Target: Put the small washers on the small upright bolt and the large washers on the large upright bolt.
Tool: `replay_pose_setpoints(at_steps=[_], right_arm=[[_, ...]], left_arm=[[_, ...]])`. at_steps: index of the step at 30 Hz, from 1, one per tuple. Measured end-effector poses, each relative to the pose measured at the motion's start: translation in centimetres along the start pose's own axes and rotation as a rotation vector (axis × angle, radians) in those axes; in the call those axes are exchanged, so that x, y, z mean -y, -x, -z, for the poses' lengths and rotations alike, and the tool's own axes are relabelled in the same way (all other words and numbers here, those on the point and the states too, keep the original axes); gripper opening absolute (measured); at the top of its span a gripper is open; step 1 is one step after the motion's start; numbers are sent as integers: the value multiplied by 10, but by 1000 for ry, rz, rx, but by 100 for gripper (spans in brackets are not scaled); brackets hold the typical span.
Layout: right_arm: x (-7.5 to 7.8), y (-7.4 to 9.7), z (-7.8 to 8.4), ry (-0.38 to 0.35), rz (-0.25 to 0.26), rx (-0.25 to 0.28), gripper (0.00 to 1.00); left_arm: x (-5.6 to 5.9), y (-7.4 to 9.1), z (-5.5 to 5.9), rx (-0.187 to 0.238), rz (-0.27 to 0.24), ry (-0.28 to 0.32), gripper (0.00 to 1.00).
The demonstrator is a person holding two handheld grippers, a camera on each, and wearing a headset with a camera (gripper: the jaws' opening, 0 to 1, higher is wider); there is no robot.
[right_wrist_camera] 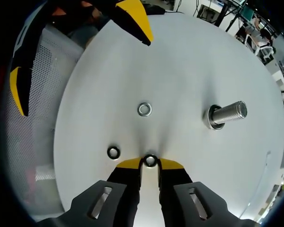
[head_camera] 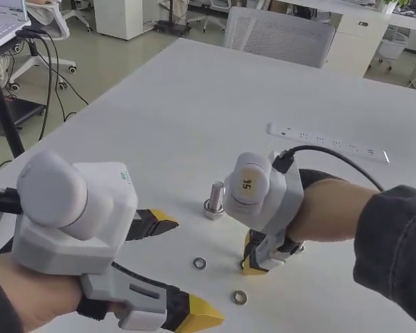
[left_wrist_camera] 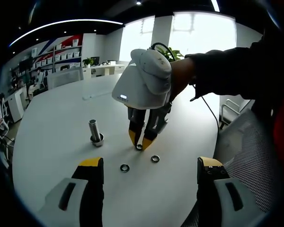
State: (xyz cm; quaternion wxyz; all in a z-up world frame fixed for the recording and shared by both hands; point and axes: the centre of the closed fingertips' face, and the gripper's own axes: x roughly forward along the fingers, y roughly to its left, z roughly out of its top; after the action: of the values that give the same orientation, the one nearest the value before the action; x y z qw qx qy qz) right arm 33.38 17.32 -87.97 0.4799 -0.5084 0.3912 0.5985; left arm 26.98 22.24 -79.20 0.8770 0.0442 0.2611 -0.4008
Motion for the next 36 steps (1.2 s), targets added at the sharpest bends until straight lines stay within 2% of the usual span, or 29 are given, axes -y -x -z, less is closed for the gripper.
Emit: replay_pose_setpoints(at_steps=[17,36], right_arm=[[-3,5,9,-17,-1,-8,14],[-15,17,36,-96,-4,-2,14]], left_arm=[[3,0,2,-5,5,-5,80],[6,0,3,-6,13,-11,80]])
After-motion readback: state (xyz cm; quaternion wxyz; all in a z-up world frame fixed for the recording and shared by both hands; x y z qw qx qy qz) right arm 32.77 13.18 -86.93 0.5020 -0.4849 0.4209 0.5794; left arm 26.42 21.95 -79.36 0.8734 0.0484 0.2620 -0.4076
